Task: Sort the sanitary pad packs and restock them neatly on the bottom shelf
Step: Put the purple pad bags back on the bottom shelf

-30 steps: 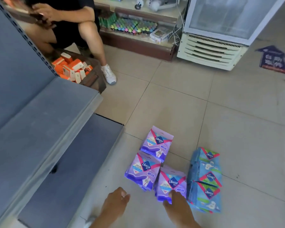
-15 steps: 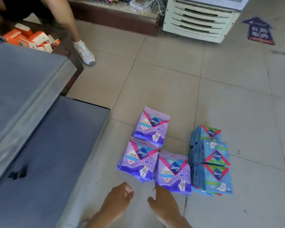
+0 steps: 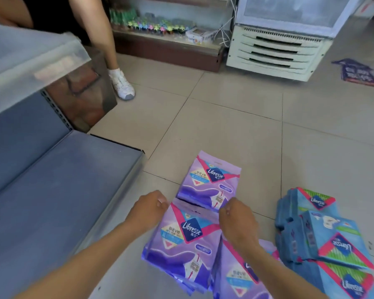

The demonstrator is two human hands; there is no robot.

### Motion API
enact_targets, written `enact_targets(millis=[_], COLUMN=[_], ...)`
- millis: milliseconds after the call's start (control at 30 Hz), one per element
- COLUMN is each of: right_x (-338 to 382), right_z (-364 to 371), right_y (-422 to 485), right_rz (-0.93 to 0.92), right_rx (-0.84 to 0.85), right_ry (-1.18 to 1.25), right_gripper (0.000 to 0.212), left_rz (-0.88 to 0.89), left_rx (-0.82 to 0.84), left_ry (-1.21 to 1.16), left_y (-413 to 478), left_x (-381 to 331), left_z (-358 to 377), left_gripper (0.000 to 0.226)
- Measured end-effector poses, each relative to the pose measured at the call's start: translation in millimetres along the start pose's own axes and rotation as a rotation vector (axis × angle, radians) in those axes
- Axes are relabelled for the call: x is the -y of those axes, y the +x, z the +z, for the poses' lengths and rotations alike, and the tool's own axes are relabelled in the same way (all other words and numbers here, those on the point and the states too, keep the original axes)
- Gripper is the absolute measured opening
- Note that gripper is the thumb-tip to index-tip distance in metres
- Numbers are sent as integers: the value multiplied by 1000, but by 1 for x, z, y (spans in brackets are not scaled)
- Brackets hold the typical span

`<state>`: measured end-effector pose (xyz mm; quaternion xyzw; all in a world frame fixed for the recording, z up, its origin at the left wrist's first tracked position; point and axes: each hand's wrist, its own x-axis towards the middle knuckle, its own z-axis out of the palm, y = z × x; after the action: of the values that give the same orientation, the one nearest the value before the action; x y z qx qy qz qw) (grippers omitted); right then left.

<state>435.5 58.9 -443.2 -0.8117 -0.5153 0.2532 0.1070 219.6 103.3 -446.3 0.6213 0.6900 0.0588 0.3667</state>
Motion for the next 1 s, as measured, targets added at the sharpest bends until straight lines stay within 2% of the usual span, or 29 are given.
enact_targets(millis=[233, 400, 833, 900, 1000], right_x=[-12, -20, -40, -43, -47], right_z=[-8, -9, -15, -11, 1], right_y=[46, 53, 68, 76, 91], right_rz=[59, 90, 149, 172, 263], right_rx=[34, 92, 50, 43, 64], right_ry=[-6, 94, 271, 327, 580], right_gripper=[19, 23, 26, 24, 26], left_rz=[-7, 15, -15, -30, -53], left_rx=[35, 58, -30, -44, -6], left_ry=[-44, -22, 43, 38, -36], left_y=[27, 30, 67, 79, 102], left_x=[-26, -39, -59, -62, -62], left_z=[0, 4, 9, 16, 33], left_gripper=[34, 32, 32, 30, 36])
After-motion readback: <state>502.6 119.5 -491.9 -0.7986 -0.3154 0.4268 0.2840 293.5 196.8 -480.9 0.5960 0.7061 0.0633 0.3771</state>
